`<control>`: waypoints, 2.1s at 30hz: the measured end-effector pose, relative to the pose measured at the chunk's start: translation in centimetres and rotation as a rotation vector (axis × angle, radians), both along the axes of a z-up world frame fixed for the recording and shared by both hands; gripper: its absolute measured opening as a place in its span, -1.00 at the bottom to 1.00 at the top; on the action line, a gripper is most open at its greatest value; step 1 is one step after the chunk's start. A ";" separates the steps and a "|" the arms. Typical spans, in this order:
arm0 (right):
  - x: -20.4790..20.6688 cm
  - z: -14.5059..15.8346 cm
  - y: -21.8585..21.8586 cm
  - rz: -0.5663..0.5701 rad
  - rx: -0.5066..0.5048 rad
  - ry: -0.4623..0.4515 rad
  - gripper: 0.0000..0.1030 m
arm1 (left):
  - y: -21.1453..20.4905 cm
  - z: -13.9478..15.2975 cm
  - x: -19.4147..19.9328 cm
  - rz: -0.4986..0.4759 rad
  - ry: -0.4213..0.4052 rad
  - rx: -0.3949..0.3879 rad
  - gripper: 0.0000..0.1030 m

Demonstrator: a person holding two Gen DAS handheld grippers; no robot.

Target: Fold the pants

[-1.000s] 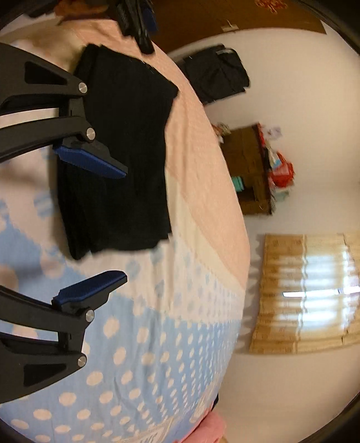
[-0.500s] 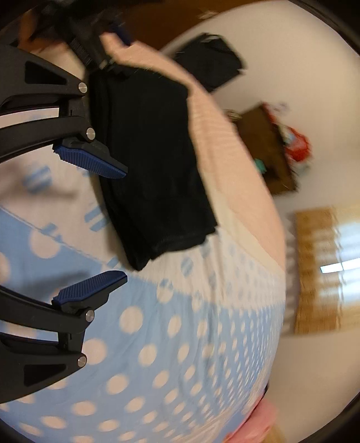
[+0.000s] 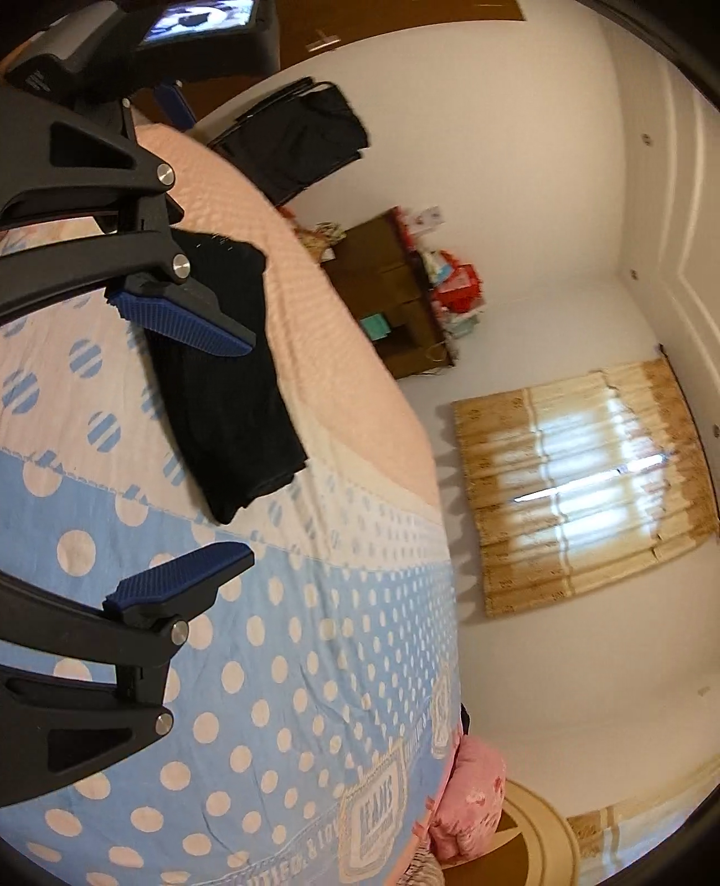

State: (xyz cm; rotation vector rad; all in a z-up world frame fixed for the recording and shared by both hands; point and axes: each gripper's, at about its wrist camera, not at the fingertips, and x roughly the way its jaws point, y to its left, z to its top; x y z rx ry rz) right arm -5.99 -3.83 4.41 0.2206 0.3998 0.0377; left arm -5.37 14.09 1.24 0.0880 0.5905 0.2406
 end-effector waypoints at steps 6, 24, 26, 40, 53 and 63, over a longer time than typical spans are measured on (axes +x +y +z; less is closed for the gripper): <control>-1.7 0.9 -0.5 -0.016 -0.027 -0.033 0.40 | -1.2 1.6 -1.3 -0.021 -0.054 -0.007 1.00; -3.5 0.5 -1.6 -0.057 -0.026 -0.041 0.41 | -3.4 1.2 -2.6 -0.036 -0.049 0.021 1.00; -3.4 0.4 -1.6 -0.052 -0.022 -0.033 0.41 | -3.4 1.2 -2.7 -0.034 -0.048 0.020 1.00; -3.2 -0.1 -1.8 -0.053 -0.013 -0.022 0.41 | -3.0 1.2 -2.7 -0.013 -0.042 0.014 1.00; -3.2 -0.2 -1.7 -0.057 -0.012 -0.019 0.41 | -2.6 1.2 -2.6 -0.003 -0.042 0.008 1.00; -3.1 -0.3 -1.7 -0.058 -0.009 -0.021 0.41 | -2.6 1.3 -2.6 -0.001 -0.040 0.010 1.00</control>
